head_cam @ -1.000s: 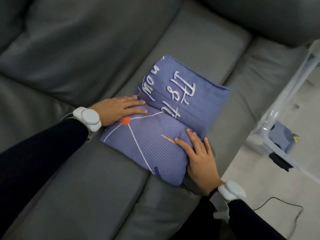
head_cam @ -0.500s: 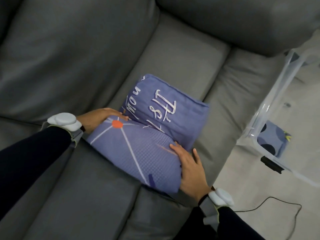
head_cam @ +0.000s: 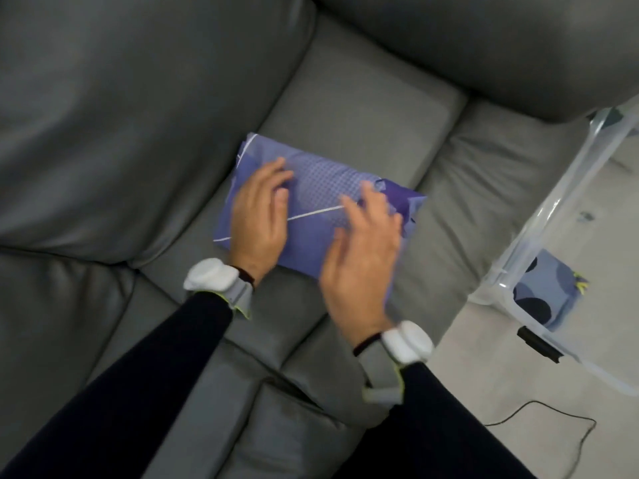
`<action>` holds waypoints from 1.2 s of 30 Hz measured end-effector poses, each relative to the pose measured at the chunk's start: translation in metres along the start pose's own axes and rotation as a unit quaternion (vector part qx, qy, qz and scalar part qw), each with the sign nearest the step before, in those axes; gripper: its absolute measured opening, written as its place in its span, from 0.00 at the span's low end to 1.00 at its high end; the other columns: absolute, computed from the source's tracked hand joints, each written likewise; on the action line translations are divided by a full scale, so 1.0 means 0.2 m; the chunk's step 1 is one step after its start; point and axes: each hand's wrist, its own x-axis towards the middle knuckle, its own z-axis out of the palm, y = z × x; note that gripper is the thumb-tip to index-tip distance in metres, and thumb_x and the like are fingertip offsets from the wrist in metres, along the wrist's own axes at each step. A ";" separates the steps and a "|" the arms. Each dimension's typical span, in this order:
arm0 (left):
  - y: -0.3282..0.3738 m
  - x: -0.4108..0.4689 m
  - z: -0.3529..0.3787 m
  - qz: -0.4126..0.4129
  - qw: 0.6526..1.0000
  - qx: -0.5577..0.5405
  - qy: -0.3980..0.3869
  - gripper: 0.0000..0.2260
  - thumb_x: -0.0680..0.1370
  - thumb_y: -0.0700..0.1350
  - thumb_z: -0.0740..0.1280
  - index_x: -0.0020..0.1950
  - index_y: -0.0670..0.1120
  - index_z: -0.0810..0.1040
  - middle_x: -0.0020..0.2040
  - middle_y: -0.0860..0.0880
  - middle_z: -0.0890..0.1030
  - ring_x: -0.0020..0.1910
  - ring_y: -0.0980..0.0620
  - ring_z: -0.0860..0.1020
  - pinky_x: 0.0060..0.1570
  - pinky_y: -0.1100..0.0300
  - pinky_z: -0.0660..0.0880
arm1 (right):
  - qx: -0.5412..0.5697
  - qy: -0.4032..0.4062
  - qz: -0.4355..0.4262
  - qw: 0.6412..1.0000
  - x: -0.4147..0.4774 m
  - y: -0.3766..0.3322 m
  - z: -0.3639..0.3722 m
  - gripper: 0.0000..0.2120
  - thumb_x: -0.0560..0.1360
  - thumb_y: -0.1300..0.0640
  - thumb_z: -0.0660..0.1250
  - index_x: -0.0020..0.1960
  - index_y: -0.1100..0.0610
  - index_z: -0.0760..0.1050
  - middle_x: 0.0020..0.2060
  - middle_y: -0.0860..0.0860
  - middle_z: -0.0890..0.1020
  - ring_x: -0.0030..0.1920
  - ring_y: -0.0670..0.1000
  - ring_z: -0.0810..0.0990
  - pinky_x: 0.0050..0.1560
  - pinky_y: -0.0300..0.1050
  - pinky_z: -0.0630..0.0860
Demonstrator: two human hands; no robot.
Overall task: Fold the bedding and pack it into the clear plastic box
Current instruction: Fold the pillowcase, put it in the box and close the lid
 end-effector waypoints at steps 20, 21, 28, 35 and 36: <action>0.06 -0.13 -0.13 -0.493 0.819 -0.075 -0.286 0.37 0.59 0.68 0.75 0.59 0.45 0.79 0.55 0.46 0.83 0.53 0.47 0.82 0.61 0.49 0.76 | 0.264 -0.218 0.522 0.781 -0.13 0.45 -0.28 0.35 0.60 0.29 0.72 0.54 0.56 0.79 0.50 0.51 0.84 0.53 0.53 0.82 0.57 0.47 0.76; 0.13 -0.18 -0.11 -0.483 0.821 -0.121 -0.278 0.31 0.64 0.61 0.76 0.59 0.43 0.79 0.54 0.45 0.84 0.51 0.47 0.83 0.58 0.49 0.77 | 0.282 -0.213 0.516 0.781 -0.16 0.51 -0.35 0.32 0.61 0.31 0.73 0.51 0.56 0.81 0.49 0.49 0.85 0.52 0.52 0.83 0.57 0.47 0.77; 0.91 -0.30 0.42 -0.369 0.840 -0.267 -0.296 0.18 0.74 0.40 0.70 0.62 0.37 0.76 0.58 0.41 0.81 0.57 0.43 0.80 0.59 0.48 0.76 | 0.403 -0.074 0.461 0.787 -0.21 1.20 -1.05 0.25 0.68 0.43 0.75 0.61 0.53 0.78 0.53 0.46 0.84 0.53 0.46 0.83 0.60 0.49 0.78; 1.63 -0.19 1.37 -0.270 0.890 -0.188 -0.316 0.15 0.73 0.45 0.73 0.56 0.40 0.80 0.52 0.43 0.84 0.51 0.48 0.82 0.58 0.47 0.77 | 0.342 0.009 0.484 0.806 -0.07 2.14 -1.52 0.23 0.71 0.45 0.72 0.61 0.55 0.77 0.55 0.49 0.83 0.54 0.49 0.82 0.59 0.53 0.78; 1.70 -0.17 1.49 -0.251 0.898 -0.169 -0.320 0.15 0.73 0.46 0.73 0.56 0.40 0.80 0.52 0.44 0.84 0.51 0.48 0.82 0.58 0.48 0.77 | 0.326 0.006 0.487 0.810 -0.05 2.26 -1.55 0.21 0.73 0.45 0.71 0.61 0.55 0.76 0.55 0.49 0.83 0.54 0.49 0.82 0.59 0.51 0.78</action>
